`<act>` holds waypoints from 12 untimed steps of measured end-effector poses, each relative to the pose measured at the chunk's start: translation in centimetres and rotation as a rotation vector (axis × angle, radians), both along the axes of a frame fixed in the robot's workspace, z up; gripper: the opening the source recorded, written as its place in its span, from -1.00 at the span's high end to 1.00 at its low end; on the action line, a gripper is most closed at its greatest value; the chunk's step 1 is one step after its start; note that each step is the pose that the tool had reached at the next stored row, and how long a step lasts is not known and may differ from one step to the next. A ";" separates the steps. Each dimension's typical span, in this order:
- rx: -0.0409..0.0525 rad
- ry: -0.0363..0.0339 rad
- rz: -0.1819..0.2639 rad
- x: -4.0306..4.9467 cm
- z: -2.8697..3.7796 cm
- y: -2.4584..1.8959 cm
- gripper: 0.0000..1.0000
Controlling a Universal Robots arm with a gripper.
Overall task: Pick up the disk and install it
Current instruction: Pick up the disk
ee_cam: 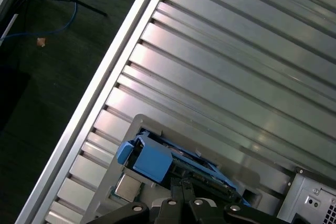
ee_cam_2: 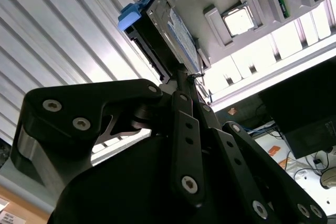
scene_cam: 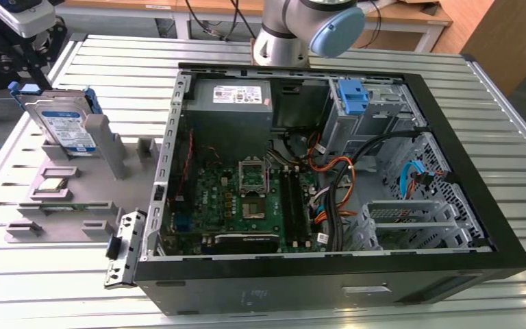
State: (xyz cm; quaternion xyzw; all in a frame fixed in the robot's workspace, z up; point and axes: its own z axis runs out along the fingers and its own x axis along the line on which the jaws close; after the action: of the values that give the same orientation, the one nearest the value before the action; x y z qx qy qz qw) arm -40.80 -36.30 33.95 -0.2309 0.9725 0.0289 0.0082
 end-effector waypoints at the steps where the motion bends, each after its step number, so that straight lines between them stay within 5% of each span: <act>1: 0.0000 0.0000 0.009 0.00 0.00 0.00 0.80; 6: 0.0001 -0.0001 0.054 0.00 0.00 0.00 0.80; 12: 0.0001 0.0000 0.056 0.00 0.00 0.00 0.80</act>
State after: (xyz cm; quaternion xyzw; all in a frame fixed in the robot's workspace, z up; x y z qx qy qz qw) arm -40.80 -36.30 33.95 -0.2580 0.9657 0.0292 0.0073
